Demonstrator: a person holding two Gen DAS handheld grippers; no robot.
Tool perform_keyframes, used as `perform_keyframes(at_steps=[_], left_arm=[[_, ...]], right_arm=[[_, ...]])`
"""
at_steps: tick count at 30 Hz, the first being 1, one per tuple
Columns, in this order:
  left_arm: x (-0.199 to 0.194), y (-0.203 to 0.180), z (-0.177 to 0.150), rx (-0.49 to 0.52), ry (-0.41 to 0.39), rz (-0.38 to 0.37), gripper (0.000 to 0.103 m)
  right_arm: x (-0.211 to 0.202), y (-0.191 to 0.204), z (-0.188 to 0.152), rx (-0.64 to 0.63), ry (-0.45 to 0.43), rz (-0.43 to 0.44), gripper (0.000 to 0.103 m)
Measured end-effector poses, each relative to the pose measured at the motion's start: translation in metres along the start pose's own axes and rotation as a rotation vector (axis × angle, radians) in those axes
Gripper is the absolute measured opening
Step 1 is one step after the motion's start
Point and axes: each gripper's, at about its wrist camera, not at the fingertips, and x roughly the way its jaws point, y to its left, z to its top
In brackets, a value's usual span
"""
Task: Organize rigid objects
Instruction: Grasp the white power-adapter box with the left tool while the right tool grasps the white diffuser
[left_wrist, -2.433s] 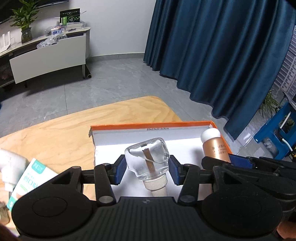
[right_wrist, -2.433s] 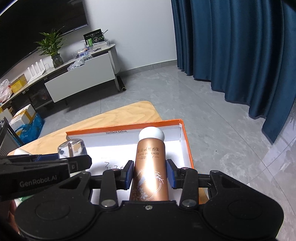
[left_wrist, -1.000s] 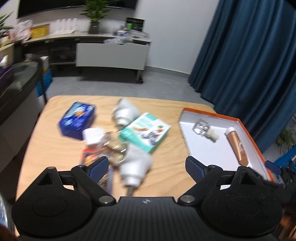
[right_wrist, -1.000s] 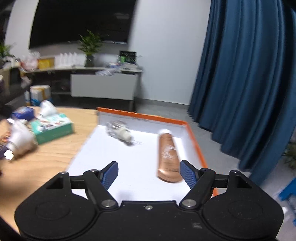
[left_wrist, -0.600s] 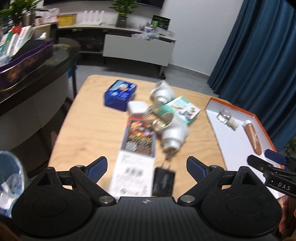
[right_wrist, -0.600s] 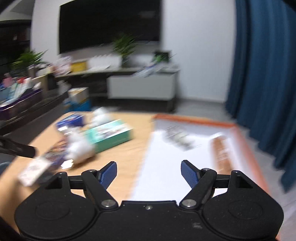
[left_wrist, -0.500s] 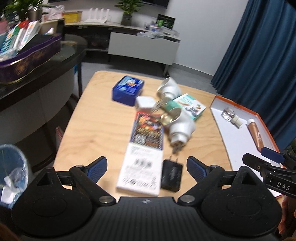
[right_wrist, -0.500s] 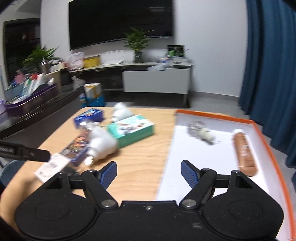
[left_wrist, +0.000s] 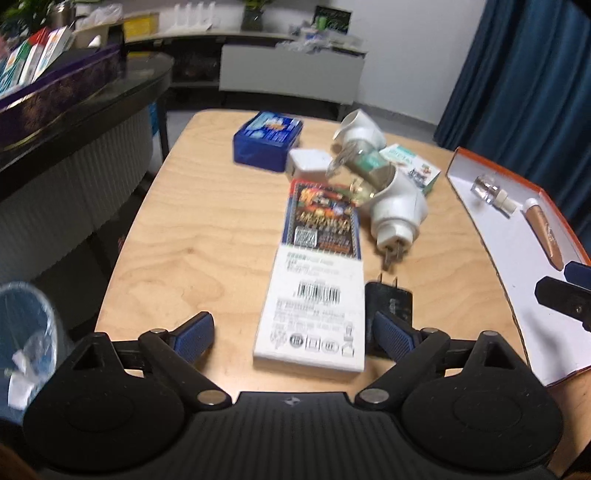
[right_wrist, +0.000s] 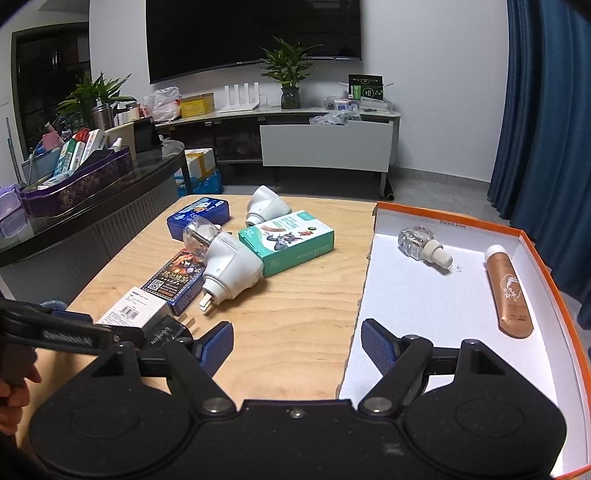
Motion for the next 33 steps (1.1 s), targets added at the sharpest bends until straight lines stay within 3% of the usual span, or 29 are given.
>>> perform_keyframes(at_steps=[4,9,12,15,16,20,26,33], left_arm=[[0.004,0.003,0.005,0.011,-0.022,0.005,0.096],[0.005,0.008,0.003,0.031,-0.019,0.039,0.088],[0.005,0.005,0.004,0.033,-0.021,0.011,0.088],[0.010,-0.006,0.004,0.096,-0.037,0.028,0.074],[0.011,-0.009,0.004,0.114,-0.048,0.045,0.060],[0.009,-0.002,0.005,0.058,-0.065,0.029,0.059],[-0.009,0.011,0.011,-0.023,-0.118,0.005,0.059],[-0.016,0.016,0.013,-0.058,-0.153,-0.017,0.059]], right_arm=[[0.002,0.004,0.001,-0.013,0.010,0.007,0.090],[0.002,0.010,0.002,-0.047,0.010,-0.002,0.090],[0.006,0.009,0.005,-0.028,0.023,0.011,0.090],[0.012,0.013,0.008,-0.024,0.036,0.023,0.090],[0.014,0.015,0.010,-0.029,0.038,0.031,0.090],[0.028,0.019,0.023,-0.010,0.052,0.080,0.090],[0.076,0.019,0.050,0.125,0.133,0.184,0.090],[0.138,0.029,0.065,0.181,0.240,0.184,0.090]])
